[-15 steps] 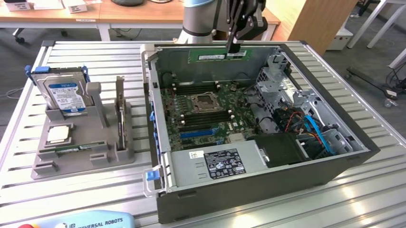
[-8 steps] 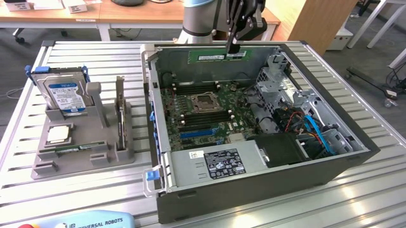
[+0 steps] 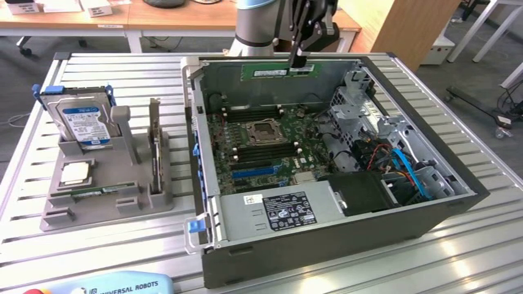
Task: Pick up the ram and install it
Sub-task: 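Pick up the ram and move it above insertion slot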
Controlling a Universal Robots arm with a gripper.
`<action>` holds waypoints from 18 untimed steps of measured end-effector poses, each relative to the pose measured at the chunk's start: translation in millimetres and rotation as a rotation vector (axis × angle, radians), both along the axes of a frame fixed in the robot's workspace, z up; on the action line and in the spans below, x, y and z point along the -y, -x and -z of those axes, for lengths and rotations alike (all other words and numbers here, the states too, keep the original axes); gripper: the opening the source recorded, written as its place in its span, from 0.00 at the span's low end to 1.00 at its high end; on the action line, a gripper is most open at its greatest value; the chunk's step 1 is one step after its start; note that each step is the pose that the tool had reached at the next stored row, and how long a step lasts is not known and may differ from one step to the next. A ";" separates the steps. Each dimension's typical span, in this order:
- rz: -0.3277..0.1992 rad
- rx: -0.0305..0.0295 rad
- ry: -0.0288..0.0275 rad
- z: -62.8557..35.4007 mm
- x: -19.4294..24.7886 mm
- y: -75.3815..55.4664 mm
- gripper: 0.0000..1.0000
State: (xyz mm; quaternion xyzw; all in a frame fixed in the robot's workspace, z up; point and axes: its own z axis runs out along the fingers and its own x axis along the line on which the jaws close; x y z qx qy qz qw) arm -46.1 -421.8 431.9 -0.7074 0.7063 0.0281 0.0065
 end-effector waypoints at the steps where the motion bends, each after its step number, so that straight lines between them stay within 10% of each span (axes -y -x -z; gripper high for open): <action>1: 0.000 0.0002 -0.0004 1.0 -0.3 -0.1 0.12; 18: 0.000 0.0018 -0.0003 22.6 -2.3 0.0 0.12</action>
